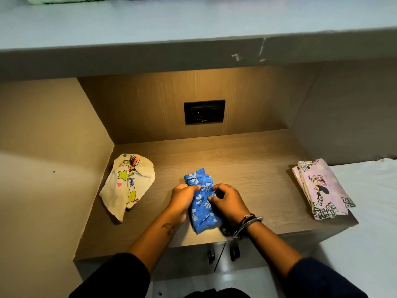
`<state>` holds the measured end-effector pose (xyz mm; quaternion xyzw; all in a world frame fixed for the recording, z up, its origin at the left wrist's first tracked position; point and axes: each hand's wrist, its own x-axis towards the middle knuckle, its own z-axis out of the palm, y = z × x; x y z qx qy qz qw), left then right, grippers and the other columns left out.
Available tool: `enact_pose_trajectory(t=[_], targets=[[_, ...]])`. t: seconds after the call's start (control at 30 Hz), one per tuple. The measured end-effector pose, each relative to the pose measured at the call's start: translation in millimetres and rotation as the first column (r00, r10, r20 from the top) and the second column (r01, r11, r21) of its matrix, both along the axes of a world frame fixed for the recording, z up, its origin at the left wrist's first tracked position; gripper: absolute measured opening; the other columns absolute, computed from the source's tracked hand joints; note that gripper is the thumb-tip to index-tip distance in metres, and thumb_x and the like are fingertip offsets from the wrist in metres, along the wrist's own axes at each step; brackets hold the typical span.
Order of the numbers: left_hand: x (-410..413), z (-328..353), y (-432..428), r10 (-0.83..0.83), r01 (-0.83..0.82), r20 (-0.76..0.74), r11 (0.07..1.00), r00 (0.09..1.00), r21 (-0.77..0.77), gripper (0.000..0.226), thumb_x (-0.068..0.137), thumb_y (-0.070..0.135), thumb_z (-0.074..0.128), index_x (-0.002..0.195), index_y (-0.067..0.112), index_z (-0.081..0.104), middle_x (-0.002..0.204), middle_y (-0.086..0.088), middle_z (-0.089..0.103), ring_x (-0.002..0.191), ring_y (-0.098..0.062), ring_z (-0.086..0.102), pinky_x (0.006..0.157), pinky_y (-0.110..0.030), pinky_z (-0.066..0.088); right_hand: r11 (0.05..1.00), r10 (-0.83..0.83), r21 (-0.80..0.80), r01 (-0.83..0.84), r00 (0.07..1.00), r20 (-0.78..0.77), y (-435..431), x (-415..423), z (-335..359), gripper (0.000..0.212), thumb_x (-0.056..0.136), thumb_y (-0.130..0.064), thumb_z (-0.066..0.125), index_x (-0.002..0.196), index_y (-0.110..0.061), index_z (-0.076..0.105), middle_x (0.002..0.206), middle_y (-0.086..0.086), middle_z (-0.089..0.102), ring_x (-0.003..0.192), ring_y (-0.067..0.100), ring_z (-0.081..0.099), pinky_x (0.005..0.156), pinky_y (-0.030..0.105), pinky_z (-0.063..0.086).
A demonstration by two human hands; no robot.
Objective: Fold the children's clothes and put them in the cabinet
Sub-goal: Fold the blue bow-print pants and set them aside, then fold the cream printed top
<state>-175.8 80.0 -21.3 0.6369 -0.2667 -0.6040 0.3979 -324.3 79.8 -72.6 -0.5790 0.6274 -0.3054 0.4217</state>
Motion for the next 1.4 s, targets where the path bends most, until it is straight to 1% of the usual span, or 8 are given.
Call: enact_pose_trajectory(t=[0.27,0.43,0.73,0.83,0.9,1.07,1.23,1.4], targets=[[-53,23,14,-0.082,0.022,-0.303,0.981,0.95,-0.194,0.022,0.087,0.004,0.055,0.107,-0.002,0.06,0.111,-0.031,0.063,0.098,-0.039,0.063,0.096,-0.058,0.048,0.967,-0.244,0.222,0.125,0.707,0.664,24,-55,35,0.075,0.074,-0.029,0.084,0.132,0.0,0.048,0.121,0.022,0.065,0.108,0.035,0.065,0.099,0.055,0.05],[-112,36,17,-0.235,0.12,-0.386,0.947,0.892,-0.298,0.029,0.088,0.008,0.056,0.115,0.0,0.06,0.113,-0.021,0.069,0.101,-0.034,0.066,0.094,-0.052,0.052,0.982,-0.188,0.164,0.097,0.618,0.763,36,-123,75,0.034,0.076,-0.019,0.079,0.102,0.002,0.071,0.107,0.031,0.069,0.091,0.037,0.069,0.082,0.045,0.058],[-260,34,-19,-0.373,0.262,-0.281,0.895,0.884,-0.362,0.037,0.09,0.003,0.06,0.121,0.016,0.046,0.112,-0.004,0.07,0.093,-0.025,0.07,0.069,-0.039,0.056,0.938,-0.237,-0.12,0.325,0.854,0.462,6,-272,91,0.03,0.085,-0.012,0.073,0.114,-0.012,0.065,0.105,0.005,0.076,0.098,0.028,0.072,0.077,0.032,0.059],[-293,10,-16,-0.361,0.354,-0.04,0.926,0.932,-0.131,0.05,0.088,0.004,0.061,0.129,0.02,0.037,0.106,-0.005,0.067,0.082,-0.022,0.07,0.064,-0.04,0.06,0.954,-0.281,-0.107,0.279,0.96,0.0,3,-306,72,0.035,0.085,-0.026,0.074,0.116,-0.013,0.065,0.103,-0.004,0.071,0.101,0.025,0.068,0.078,0.031,0.054],[-303,-9,-8,-0.328,0.369,0.22,0.912,0.919,-0.181,0.047,0.084,0.01,0.064,0.121,0.027,0.04,0.109,-0.007,0.066,0.087,-0.023,0.069,0.073,-0.042,0.06,0.933,-0.358,-0.173,0.314,0.84,-0.408,7,-319,57,0.052,0.084,-0.038,0.072,0.125,-0.008,0.058,0.116,0.009,0.063,0.11,0.03,0.059,0.084,0.039,0.049],[-301,-29,-11,-0.241,0.736,0.812,0.606,0.532,-0.302,0.06,0.09,0.031,0.059,0.145,0.026,0.037,0.157,-0.005,0.03,0.143,-0.026,0.028,0.115,-0.043,0.029,0.93,-0.264,-0.366,0.011,0.713,-0.65,13,-315,41,0.054,0.094,-0.045,0.051,0.139,-0.017,0.044,0.144,0.011,0.047,0.121,0.031,0.051,0.094,0.044,0.05],[-297,-42,-22,-0.378,0.87,0.886,0.489,0.267,-0.054,0.056,0.099,0.047,0.033,0.151,0.039,0.014,0.164,-0.005,-0.004,0.149,-0.029,0.005,0.118,-0.049,0.008,0.986,-0.091,-0.164,-0.024,0.747,-0.659,19,-308,15,0.061,0.102,-0.04,0.033,0.155,-0.016,0.015,0.163,0.008,0.02,0.141,0.028,0.034,0.112,0.045,0.035],[-273,-31,-24,-0.428,0.898,0.87,0.438,0.243,-0.035,0.056,0.101,0.044,0.032,0.152,0.036,0.011,0.164,-0.005,-0.001,0.15,-0.027,0.003,0.119,-0.047,0.008,0.994,-0.09,-0.113,0.01,0.674,-0.733,17,-299,26,0.062,0.101,-0.045,0.031,0.155,-0.018,0.016,0.162,0.01,0.019,0.143,0.032,0.029,0.113,0.055,0.027]])
